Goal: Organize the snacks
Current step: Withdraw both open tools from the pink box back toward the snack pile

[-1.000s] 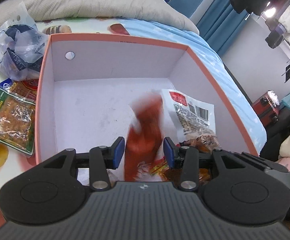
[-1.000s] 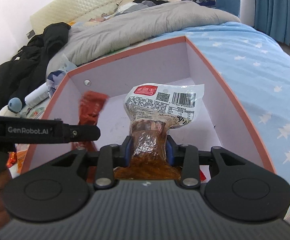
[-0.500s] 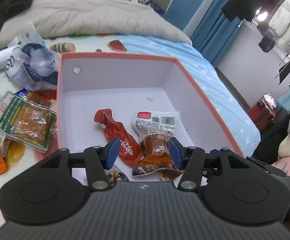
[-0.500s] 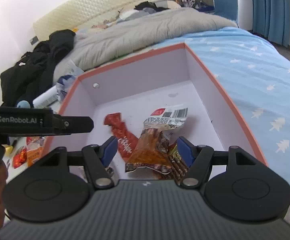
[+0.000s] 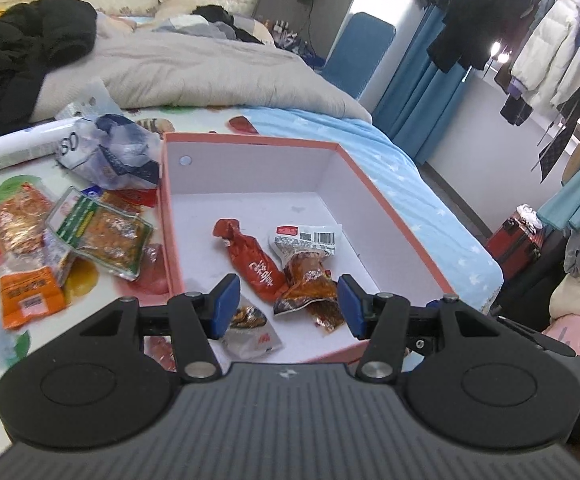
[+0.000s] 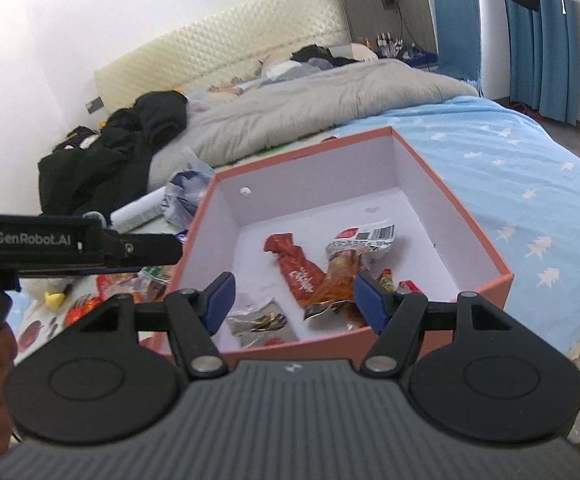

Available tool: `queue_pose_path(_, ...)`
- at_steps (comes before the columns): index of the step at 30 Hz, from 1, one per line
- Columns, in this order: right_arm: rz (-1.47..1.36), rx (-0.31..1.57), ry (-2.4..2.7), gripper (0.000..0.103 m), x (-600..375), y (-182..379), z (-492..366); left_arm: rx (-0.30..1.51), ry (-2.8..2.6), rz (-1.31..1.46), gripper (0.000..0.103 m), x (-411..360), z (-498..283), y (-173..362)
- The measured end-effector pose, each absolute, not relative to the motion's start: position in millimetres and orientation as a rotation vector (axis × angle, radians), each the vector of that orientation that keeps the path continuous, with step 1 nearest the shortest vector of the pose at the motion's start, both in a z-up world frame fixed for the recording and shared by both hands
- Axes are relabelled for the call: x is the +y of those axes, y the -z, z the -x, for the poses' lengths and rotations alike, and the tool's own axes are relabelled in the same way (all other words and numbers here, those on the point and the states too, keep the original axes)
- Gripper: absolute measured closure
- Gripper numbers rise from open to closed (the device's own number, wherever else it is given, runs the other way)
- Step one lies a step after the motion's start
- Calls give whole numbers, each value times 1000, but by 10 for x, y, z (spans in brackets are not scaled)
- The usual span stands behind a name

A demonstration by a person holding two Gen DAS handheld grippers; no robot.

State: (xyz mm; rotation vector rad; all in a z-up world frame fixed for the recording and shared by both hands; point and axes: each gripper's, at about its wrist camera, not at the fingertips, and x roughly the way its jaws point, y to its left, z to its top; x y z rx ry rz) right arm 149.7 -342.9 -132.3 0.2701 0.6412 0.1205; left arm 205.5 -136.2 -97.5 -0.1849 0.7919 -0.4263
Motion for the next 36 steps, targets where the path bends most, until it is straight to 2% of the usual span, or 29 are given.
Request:
queue_pose_path(13,-255,591,-177,35,-3060,1187,-989,760,354,199,42,-822,-1301,856)
queue_pose_path(26,-191,586,-299,35,-2732,1198,-910,737,229,232,35,-468,-1055,882)
queue_pose_path(36,-144,604,-376,35,-2431,1251,-852,743,179,267,35,-178,-972,1017)
